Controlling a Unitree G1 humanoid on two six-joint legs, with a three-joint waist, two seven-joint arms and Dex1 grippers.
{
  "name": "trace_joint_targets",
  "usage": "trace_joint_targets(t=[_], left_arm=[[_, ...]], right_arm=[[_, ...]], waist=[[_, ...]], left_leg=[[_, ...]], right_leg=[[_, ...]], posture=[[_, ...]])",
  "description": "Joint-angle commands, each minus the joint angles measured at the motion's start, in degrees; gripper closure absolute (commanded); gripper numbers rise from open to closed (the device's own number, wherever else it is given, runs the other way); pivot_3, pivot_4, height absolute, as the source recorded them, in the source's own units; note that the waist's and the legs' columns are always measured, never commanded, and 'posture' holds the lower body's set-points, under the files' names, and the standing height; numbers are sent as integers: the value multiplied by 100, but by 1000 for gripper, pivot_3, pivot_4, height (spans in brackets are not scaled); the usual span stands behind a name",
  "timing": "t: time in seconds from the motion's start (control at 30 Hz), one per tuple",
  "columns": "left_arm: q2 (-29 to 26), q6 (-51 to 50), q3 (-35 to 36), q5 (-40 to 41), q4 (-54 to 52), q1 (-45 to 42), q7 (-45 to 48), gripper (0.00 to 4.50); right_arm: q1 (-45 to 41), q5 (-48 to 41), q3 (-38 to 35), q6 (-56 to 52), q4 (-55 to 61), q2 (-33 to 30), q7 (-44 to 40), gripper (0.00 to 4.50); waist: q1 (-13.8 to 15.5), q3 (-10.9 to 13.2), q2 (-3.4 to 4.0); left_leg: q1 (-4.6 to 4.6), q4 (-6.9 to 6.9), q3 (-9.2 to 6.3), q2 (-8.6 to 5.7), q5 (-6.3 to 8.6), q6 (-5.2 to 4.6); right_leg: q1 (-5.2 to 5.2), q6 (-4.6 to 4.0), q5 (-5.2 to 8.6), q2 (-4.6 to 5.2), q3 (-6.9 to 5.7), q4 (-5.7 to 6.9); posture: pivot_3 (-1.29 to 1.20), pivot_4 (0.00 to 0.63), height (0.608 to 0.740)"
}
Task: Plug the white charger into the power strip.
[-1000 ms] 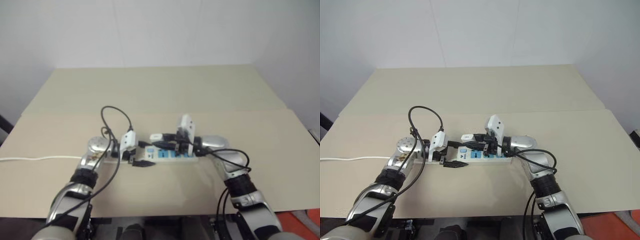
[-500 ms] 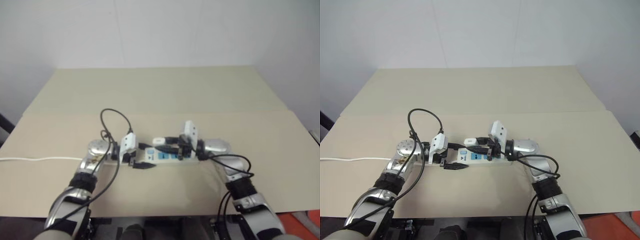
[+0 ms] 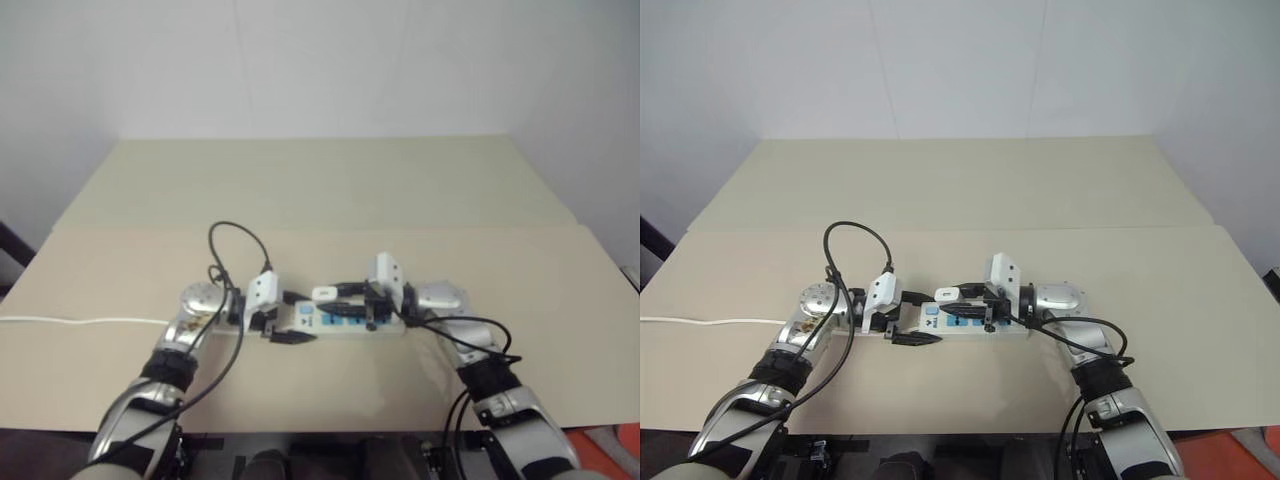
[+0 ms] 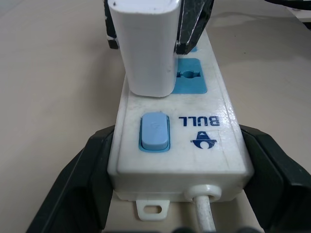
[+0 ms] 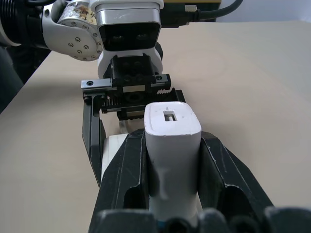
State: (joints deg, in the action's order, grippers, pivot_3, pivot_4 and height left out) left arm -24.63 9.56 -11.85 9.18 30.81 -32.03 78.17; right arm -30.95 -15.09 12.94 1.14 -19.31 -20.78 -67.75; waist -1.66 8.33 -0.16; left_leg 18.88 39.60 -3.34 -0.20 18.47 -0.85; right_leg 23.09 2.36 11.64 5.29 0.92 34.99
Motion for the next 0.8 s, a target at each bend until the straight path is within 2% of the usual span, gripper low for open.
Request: trace_joint_targets(t=[0.03,0.2,0.33,0.53,0.67,0.8], left_arm=[[-327,-38,81,-59,-90,154,44,1230],[-352,-72,62,-10,-116,182,-11,1230],[-368,-75,64,16,-79,161,-28,1230],[-360,-64,41,9,-29,128,-31,1230],[-356,-49,10,29,0,102,-53,1230],[-353,-48,5,38,-21,115,-80,1230]], right_arm=[[298,339,-248,-98,-785,-678,38,3419],[343,156,-178,-362,-841,-819,-218,3419],[357,204,-105,-65,-895,-740,-184,3419],[146,72,168,-131,-333,-86,-27,3419],[18,44,249,-227,-164,257,81,3419],[47,143,238,-211,-295,290,90,3419]], waist=[[30,-2,-3],[80,-3,-3],[85,-4,-4],[63,-7,-8],[-45,-9,-13],[-84,-10,-13]], left_leg=[[-2,0,0,0,0,0],[-4,-2,1,0,1,-1],[-5,-8,2,0,1,-1],[-10,-13,3,2,1,-1],[-45,-41,16,5,-1,2],[-59,-55,13,11,-3,6]], right_leg=[[-1,0,0,0,0,0],[-1,-2,1,-1,0,0],[-1,-3,2,0,0,-2],[-1,-6,4,-2,1,-2],[-4,-17,10,-4,12,0],[-4,-31,19,-11,12,3]], posture=[[0,150,740],[0,150,740],[0,150,740],[0,150,740],[0,150,740],[0,150,740]])
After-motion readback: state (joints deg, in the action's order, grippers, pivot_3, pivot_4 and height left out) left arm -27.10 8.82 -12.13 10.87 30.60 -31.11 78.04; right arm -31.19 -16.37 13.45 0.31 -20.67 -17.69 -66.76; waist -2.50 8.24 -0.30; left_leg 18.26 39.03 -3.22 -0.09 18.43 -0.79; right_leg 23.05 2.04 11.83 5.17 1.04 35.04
